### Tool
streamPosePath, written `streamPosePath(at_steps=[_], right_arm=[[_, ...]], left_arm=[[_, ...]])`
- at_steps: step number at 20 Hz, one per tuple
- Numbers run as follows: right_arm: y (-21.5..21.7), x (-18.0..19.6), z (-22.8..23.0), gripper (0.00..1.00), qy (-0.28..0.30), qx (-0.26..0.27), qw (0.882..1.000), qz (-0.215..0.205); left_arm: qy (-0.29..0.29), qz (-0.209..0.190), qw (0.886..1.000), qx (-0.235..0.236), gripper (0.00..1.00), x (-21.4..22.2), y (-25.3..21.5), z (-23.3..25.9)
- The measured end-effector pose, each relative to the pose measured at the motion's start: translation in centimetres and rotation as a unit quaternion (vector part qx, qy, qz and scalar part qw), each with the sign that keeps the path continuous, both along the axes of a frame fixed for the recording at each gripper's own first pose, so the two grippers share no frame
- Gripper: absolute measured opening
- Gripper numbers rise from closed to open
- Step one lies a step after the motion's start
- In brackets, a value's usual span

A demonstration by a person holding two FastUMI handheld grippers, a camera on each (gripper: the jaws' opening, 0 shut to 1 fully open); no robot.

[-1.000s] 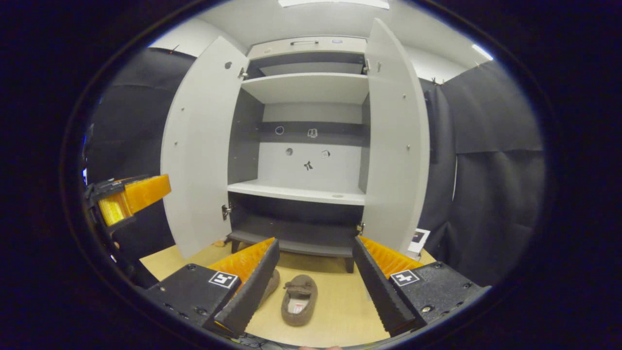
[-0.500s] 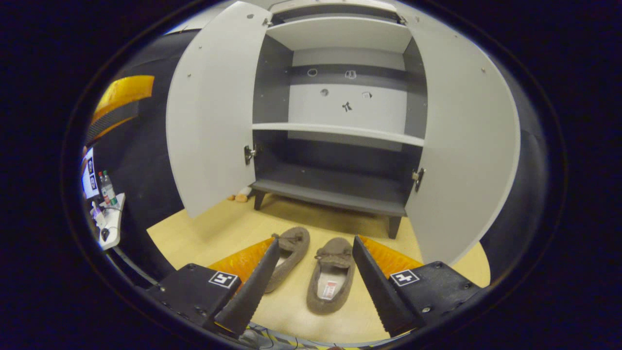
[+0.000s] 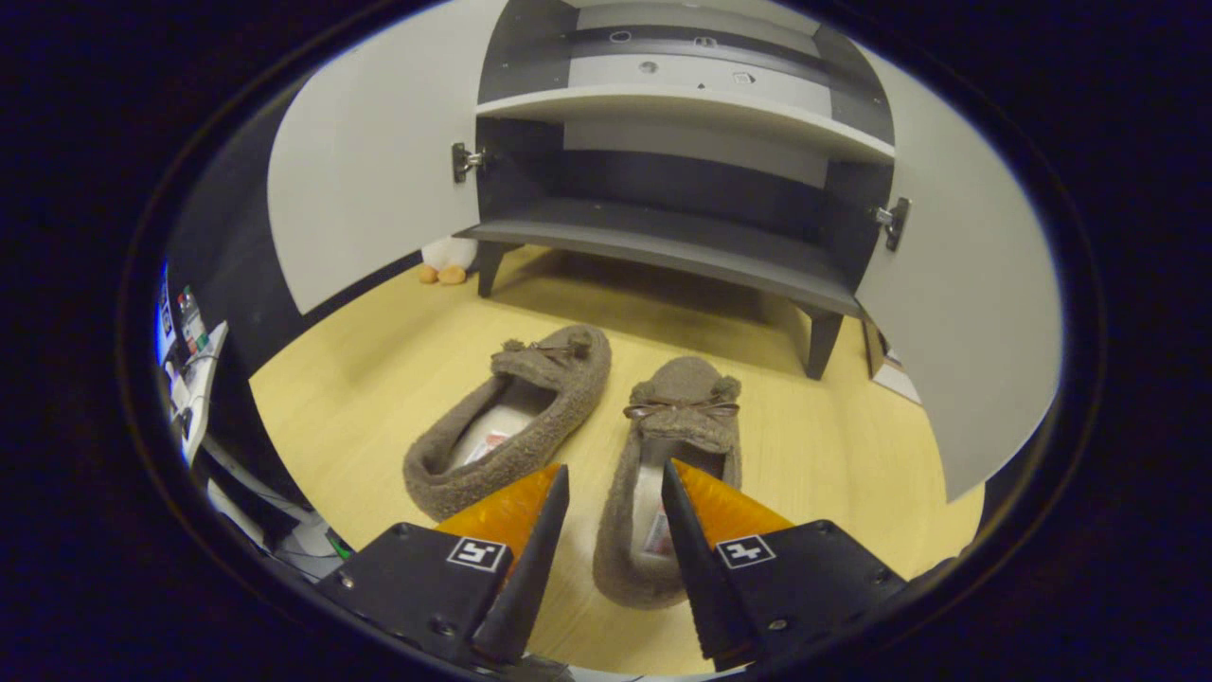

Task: Grab one shoe with the right hand and put it into the shoe cabinet, grab the other shoe with the left hand and put it into the shoe cabinet; then close the right door with the right hand and the left door with the left hand.

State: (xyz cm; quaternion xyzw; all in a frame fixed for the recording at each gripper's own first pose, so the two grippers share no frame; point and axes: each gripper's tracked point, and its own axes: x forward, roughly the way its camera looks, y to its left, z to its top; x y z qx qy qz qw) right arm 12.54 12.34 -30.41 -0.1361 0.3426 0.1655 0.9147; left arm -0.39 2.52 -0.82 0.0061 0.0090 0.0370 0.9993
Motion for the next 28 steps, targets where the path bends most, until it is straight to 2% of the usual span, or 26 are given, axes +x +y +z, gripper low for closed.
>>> streamPosePath(at_steps=[1, 3, 4, 5, 7, 10, 14, 15, 18, 22, 25, 28], right_arm=[[0.0, 0.5, -0.8, 0.63, 0.005, -0.006, 1.000, 0.000], [0.1, 1.1, -2.1, 0.55, 0.023, -0.007, 1.000, -0.006], [0.2, 1.5, -2.5, 0.46, 0.026, -0.008, 1.000, -0.009], [-0.1, 2.0, -2.7, 0.46, 0.026, -0.014, 0.999, -0.016], [0.0, 2.4, -3.2, 0.31, 0.029, -0.016, 0.999, -0.027], [0.1, 3.1, -3.6, 0.21, 0.024, -0.016, 0.999, -0.028], [-0.1, 3.4, -3.6, 0.20, 0.013, -0.004, 1.000, -0.017], [-0.2, 3.6, -3.7, 0.14, 0.011, 0.007, 1.000, -0.022], [-0.2, 3.6, -3.3, 0.06, 0.007, 0.034, 0.999, -0.033], [-0.8, 3.6, -0.5, 0.04, -0.061, 0.041, 0.997, -0.026], [-1.2, 2.6, 1.2, 0.04, -0.078, 0.051, 0.996, -0.016], [-1.7, 1.7, 4.8, 0.04, -0.122, 0.049, 0.991, -0.012]], left_arm=[[0.001, 0.001, 1.000, -0.001, 0.95, 0.0, 0.0, -0.1], [0.004, 0.001, 1.000, -0.002, 0.95, 0.0, 0.1, -0.3], [0.005, 0.000, 1.000, -0.002, 0.95, 0.2, 0.1, -0.4], [0.006, 0.000, 1.000, -0.002, 0.95, 0.2, 0.1, -0.4], [0.009, 0.001, 1.000, -0.003, 0.95, 0.2, 0.1, -0.6], [0.011, -0.002, 1.000, -0.007, 0.95, 0.3, -0.1, -0.8], [0.015, -0.006, 1.000, -0.006, 0.95, 0.4, -0.5, -1.0], [0.015, -0.007, 1.000, -0.007, 0.95, 0.3, -0.6, -1.0], [0.018, -0.011, 1.000, -0.006, 0.95, 0.3, -1.0, -1.2], [0.018, -0.012, 1.000, -0.007, 0.95, 0.1, -1.3, -1.2], [0.024, -0.019, 0.999, -0.010, 0.95, 0.2, -1.9, -1.6], [0.024, -0.029, 0.999, -0.009, 0.95, 0.5, -2.5, -1.7]])
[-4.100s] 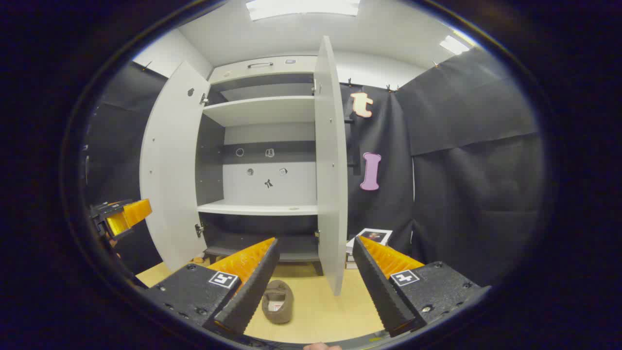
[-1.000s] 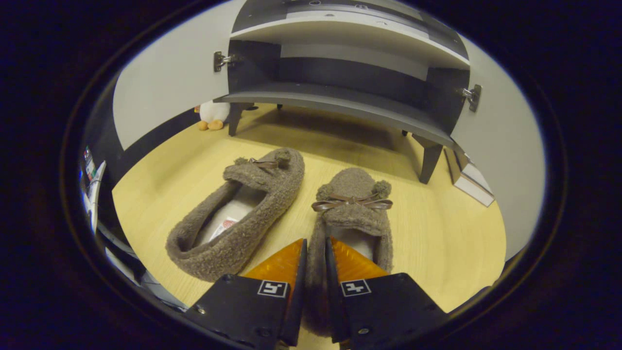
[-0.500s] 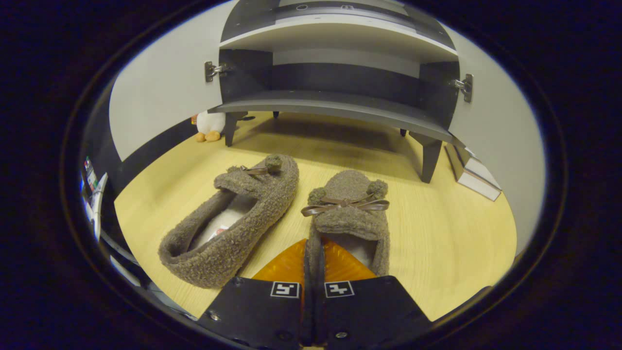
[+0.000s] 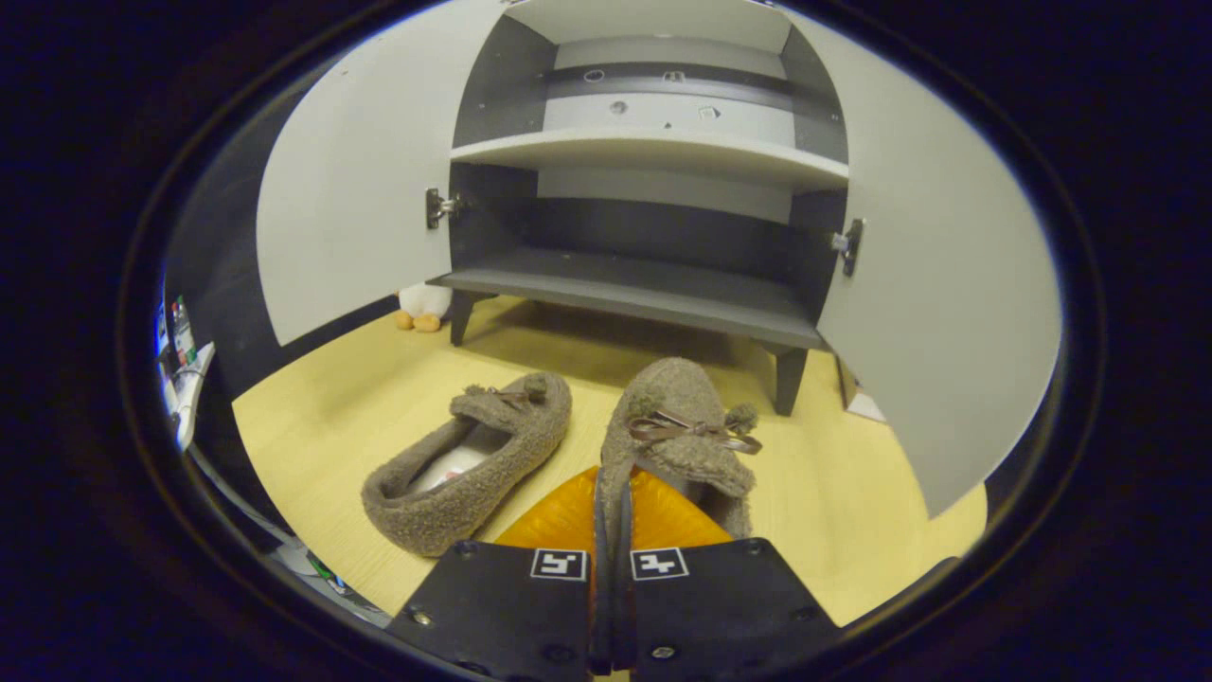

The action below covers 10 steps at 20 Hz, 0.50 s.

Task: Grab one shoe with the right hand and put it into the shoe cabinet, grab the other shoe with the left hand and put it into the shoe cabinet; then close the right door with the right hand and the left door with the left hand.

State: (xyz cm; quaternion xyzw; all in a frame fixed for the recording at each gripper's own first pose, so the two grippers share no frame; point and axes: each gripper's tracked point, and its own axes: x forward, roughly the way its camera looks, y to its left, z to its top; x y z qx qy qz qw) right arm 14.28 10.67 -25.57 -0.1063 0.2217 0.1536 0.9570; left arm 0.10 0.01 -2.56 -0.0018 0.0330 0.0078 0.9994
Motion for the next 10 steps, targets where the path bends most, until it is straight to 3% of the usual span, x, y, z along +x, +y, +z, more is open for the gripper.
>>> streamPosePath(at_steps=[5, 10], right_arm=[[1.0, -1.0, 9.9, 0.04, -0.077, 0.025, 0.997, 0.019], [2.2, 1.2, 19.8, 0.04, -0.127, 0.052, 0.990, 0.022]], left_arm=[[-0.002, -0.016, 1.000, 0.000, 0.95, 0.5, -1.1, -0.3], [-0.005, -0.025, 1.000, -0.009, 0.95, 0.5, -1.6, -0.4]])
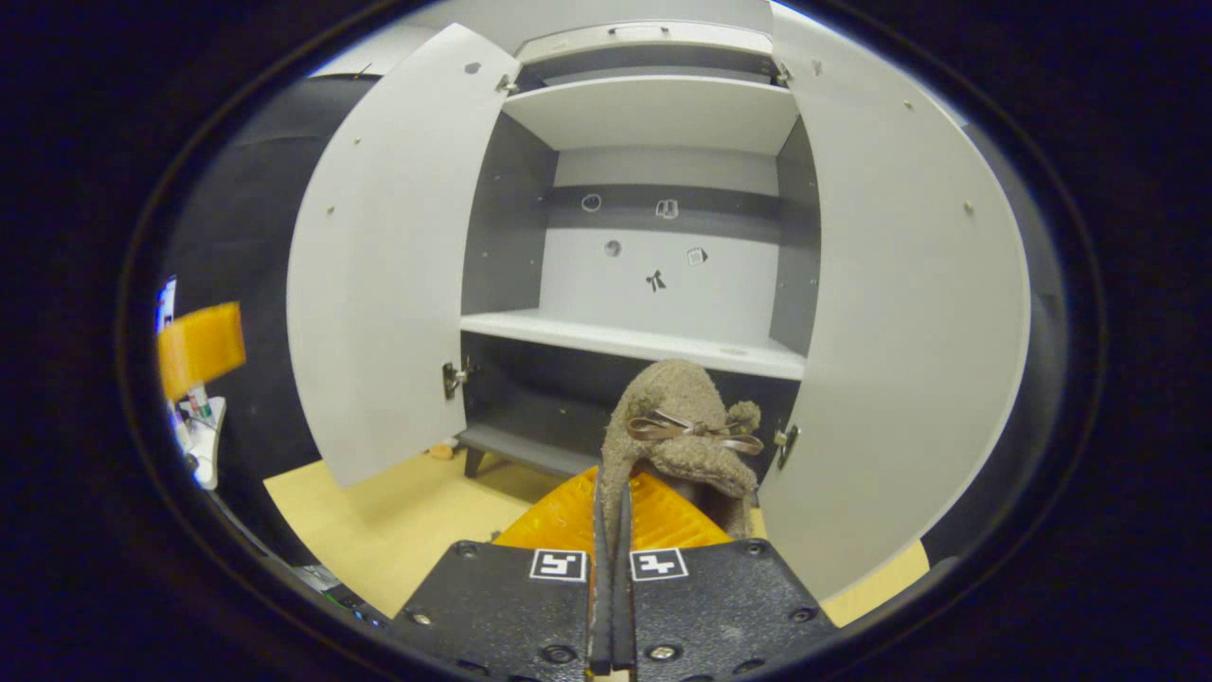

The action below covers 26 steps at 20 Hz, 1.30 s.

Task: Grab one shoe with the right hand and put it into the shoe cabinet, grab the other shoe with the left hand and put it into the shoe cabinet; then close the right door with the right hand and the left door with the left hand.

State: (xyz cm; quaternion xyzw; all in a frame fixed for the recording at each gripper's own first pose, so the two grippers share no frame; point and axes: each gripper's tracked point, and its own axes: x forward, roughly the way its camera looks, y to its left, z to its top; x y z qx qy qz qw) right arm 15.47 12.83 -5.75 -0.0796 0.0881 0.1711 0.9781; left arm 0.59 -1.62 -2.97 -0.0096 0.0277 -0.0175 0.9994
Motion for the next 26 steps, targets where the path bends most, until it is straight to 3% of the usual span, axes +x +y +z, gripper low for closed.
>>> streamPosePath(at_steps=[5, 10, 15, 18, 22, 26], right_arm=[[0.9, 5.6, 7.1, 0.04, -0.008, 0.003, 1.000, -0.016], [1.3, 14.9, 11.5, 0.04, 0.013, -0.029, 0.998, -0.054], [1.7, 22.6, 11.3, 0.04, 0.049, -0.068, 0.992, -0.089], [2.0, 24.9, 10.7, 0.04, 0.061, -0.077, 0.989, -0.113], [1.9, 27.4, 9.1, 0.04, 0.079, -0.127, 0.981, -0.122], [2.7, 28.3, 7.4, 0.04, 0.104, -0.122, 0.978, -0.133]], left_arm=[[-0.010, -0.005, 1.000, 0.002, 0.95, 0.1, -0.2, 0.3], [-0.017, -0.019, 1.000, -0.006, 0.95, 0.1, -0.8, 0.2], [-0.007, -0.021, 1.000, -0.006, 0.95, 0.1, -0.4, -0.6], [-0.003, -0.008, 1.000, -0.007, 0.95, 0.0, 0.3, -0.8], [0.002, 0.011, 1.000, -0.010, 0.95, 0.0, 1.8, -1.2], [0.009, 0.029, 0.999, -0.015, 0.95, 0.2, 3.0, -1.6]])
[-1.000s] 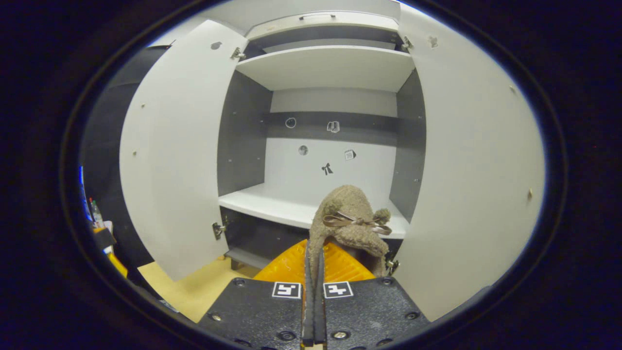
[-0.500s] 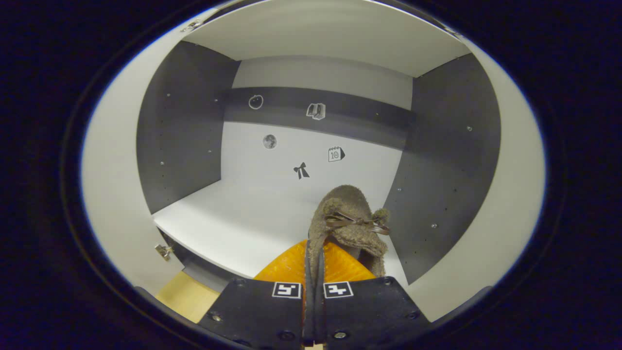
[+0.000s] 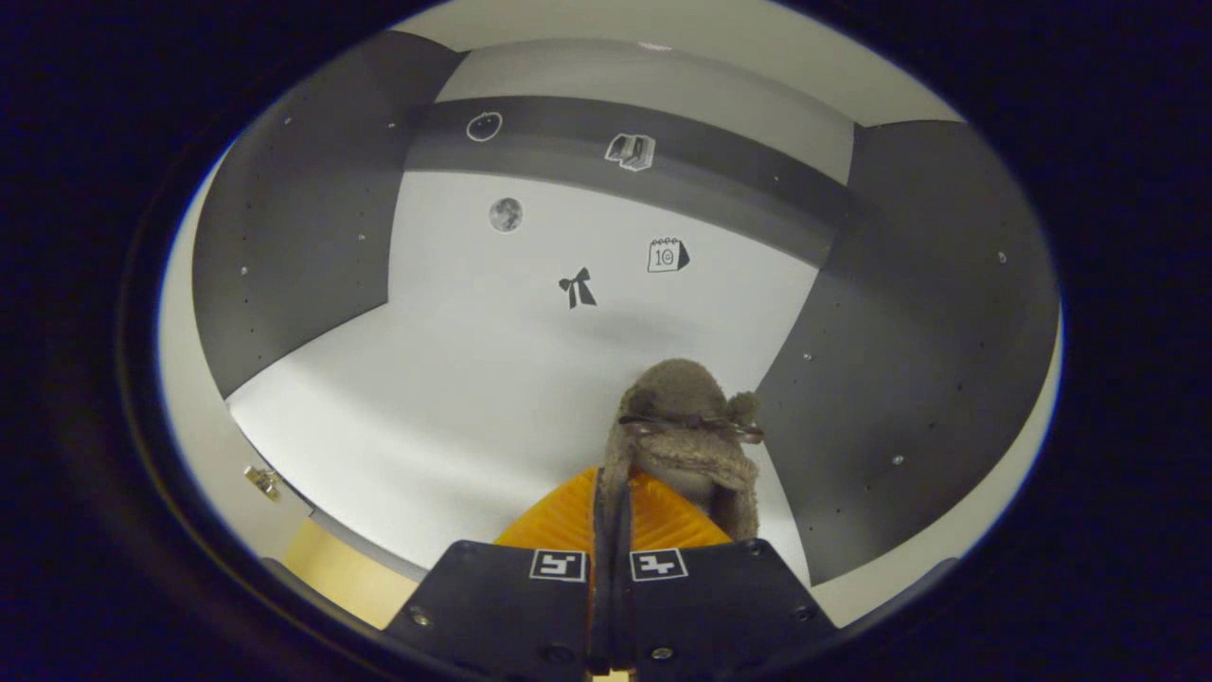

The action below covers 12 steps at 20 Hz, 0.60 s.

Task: Grab one shoe with the right hand and put it into the shoe cabinet, grab the other shoe with the left hand and put it into the shoe cabinet; then close the right door with the right hand and the left door with the left hand.

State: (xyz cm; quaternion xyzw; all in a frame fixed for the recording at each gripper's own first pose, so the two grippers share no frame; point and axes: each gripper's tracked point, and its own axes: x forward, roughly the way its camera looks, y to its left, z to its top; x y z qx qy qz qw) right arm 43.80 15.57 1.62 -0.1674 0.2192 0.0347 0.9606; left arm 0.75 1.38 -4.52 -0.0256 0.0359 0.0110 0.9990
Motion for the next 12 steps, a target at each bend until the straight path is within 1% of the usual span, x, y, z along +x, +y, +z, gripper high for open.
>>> streamPosePath(at_steps=[2, 4, 8, 9, 10, 11, 12], right_arm=[[-0.01, 0.31, -0.09, 0.04, -0.004, 0.002, 1.000, -0.009], [-0.05, 0.40, -0.09, 0.05, -0.004, -0.007, 1.000, -0.008], [-0.22, 0.54, 0.18, 0.13, -0.007, -0.030, 0.999, -0.010], [0.02, 0.42, 0.18, 0.16, -0.007, -0.029, 1.000, -0.008], [0.32, 0.24, 0.19, 0.22, -0.005, -0.024, 1.000, -0.003], [0.58, 0.06, 0.12, 0.34, -0.001, -0.019, 1.000, 0.004], [0.66, -0.25, 0.35, 0.37, 0.000, -0.018, 1.000, 0.008]], left_arm=[[-0.001, 0.004, 1.000, 0.000, 0.95, -0.10, 0.28, 0.07], [-0.001, 0.007, 1.000, 0.002, 0.95, -0.24, 0.53, -0.06], [0.007, 0.006, 1.000, 0.002, 0.95, -0.09, 0.46, -0.44], [0.006, 0.009, 1.000, 0.003, 0.95, -0.04, 0.59, -0.37], [0.004, 0.009, 1.000, 0.003, 0.95, -0.03, 0.54, -0.21], [0.001, 0.010, 1.000, 0.002, 0.95, -0.02, 0.54, -0.05], [-0.004, 0.011, 1.000, 0.001, 0.95, -0.01, 0.59, 0.16]])
